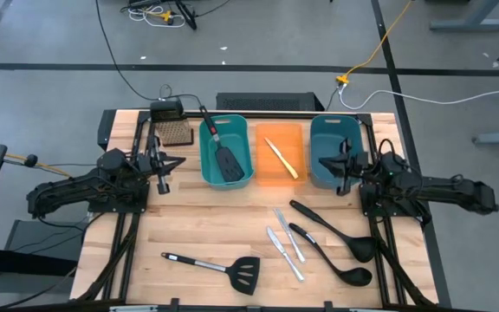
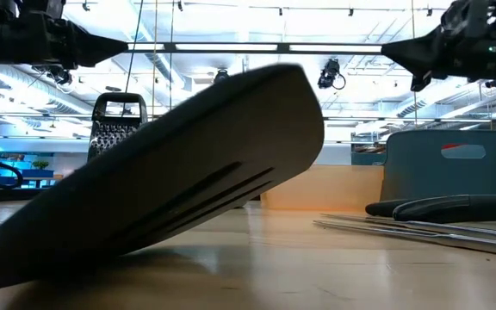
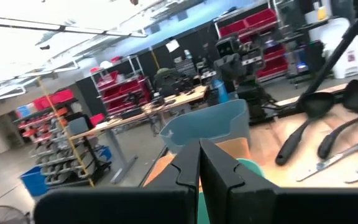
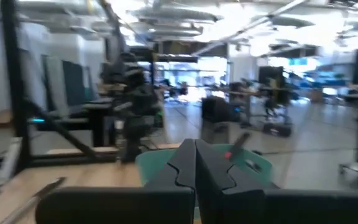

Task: Pick & Place Kitchen Items
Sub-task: Put the bottom ladle into the blue container

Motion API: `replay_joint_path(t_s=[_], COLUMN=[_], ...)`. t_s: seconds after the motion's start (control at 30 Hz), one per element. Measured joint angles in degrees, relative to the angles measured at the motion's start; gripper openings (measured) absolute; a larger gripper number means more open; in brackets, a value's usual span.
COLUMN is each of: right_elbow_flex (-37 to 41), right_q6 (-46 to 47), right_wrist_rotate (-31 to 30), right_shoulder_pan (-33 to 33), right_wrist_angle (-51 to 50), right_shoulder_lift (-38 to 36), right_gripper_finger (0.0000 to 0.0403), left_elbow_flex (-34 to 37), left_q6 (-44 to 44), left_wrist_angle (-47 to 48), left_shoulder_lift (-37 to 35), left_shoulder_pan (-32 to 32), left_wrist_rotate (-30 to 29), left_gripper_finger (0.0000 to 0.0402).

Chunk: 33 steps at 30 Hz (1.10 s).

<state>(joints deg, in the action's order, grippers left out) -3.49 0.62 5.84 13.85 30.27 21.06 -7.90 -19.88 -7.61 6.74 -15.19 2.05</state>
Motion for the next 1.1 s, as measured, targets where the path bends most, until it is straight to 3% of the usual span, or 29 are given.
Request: replay_joint_path(t_s=[0.17, 0.37, 0.57, 0.77, 1.1], right_elbow_flex=[2.7, 2.6, 2.6, 2.6, 2.6], right_q6=[-0.3, -0.1, -0.1, 0.4, 0.5], right_wrist_rotate=[0.6, 1.0, 1.1, 1.1, -0.2], right_shoulder_pan=[-0.2, 0.0, 0.0, 0.0, -0.1], right_wrist_angle=[4.8, 5.4, 6.8, 8.4, 8.3], right_shoulder_lift=[0.0, 0.0, 0.0, 0.0, 0.0], right_gripper_finger=[0.0006, 0.0005, 0.0006, 0.0006, 0.0007], left_elbow_flex=[0.0, -0.1, -6.5, -20.5, -46.0], left_q6=[3.3, 11.0, 16.3, 14.6, 8.8], left_wrist_angle=[-2.4, -11.6, -19.1, -18.8, -18.0], left_shoulder_lift=[0.4, 8.9, 27.7, 50.1, 81.2], left_shoulder_pan=[0.0, 0.1, 1.5, 6.2, 14.7], left_wrist_rotate=[-2.6, -4.4, -1.6, 2.4, 5.1], left_gripper_finger=[0.0012, 0.0005, 0.0004, 0.0006, 0.0008])
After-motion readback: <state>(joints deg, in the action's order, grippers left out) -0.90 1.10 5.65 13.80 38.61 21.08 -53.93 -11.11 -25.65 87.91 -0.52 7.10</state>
